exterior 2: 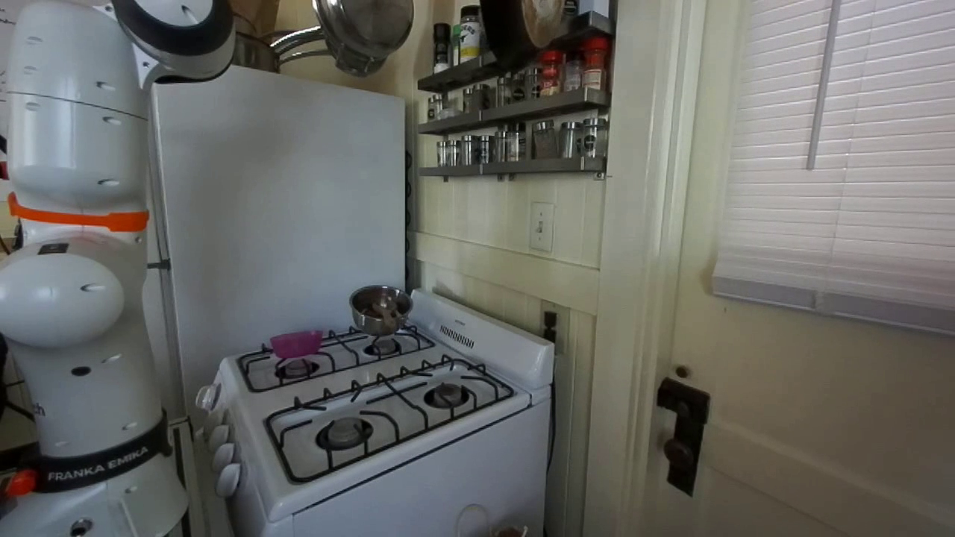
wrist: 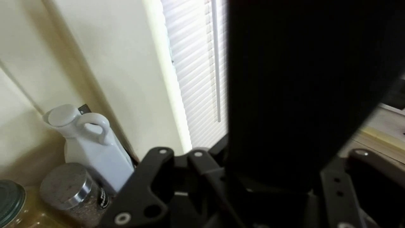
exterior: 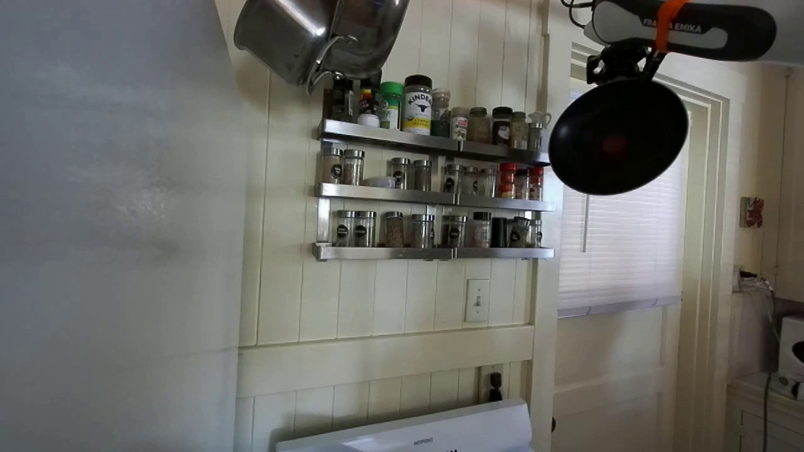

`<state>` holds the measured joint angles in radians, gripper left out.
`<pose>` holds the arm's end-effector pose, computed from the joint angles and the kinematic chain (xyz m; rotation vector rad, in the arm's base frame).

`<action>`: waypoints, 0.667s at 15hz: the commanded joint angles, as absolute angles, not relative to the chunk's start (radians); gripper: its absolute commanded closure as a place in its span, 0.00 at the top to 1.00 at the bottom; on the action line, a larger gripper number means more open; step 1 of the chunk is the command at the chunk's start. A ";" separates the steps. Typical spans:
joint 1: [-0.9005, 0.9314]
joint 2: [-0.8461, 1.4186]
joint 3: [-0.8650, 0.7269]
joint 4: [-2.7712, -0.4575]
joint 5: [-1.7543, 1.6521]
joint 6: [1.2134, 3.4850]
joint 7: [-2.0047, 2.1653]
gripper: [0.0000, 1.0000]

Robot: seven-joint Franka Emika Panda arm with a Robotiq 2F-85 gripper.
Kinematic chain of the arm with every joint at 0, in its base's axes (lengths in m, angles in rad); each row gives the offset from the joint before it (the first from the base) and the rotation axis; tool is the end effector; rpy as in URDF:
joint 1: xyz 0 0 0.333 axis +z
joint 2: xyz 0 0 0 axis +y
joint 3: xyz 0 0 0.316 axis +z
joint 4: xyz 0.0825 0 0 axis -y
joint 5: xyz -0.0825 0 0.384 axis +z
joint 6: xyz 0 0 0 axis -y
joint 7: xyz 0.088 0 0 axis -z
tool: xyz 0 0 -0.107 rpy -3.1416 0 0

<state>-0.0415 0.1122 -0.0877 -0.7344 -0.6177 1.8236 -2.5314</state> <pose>0.4688 -0.1019 0.9790 0.8861 1.8287 -0.4445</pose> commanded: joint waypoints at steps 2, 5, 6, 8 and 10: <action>-0.036 0.122 -0.083 -0.679 -0.620 1.816 -2.526 0.66; -0.033 0.122 -0.083 -0.674 -0.634 1.820 -2.517 0.88; -0.030 0.121 -0.084 -0.673 -0.648 1.823 -2.510 0.97; -0.024 0.119 -0.081 -0.676 -0.670 1.849 -2.499 1.00; -0.017 0.117 -0.076 -0.680 -0.683 1.865 -2.494 1.00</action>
<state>-0.0310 0.1118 -0.0801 -0.7080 -0.6503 1.8338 -2.5069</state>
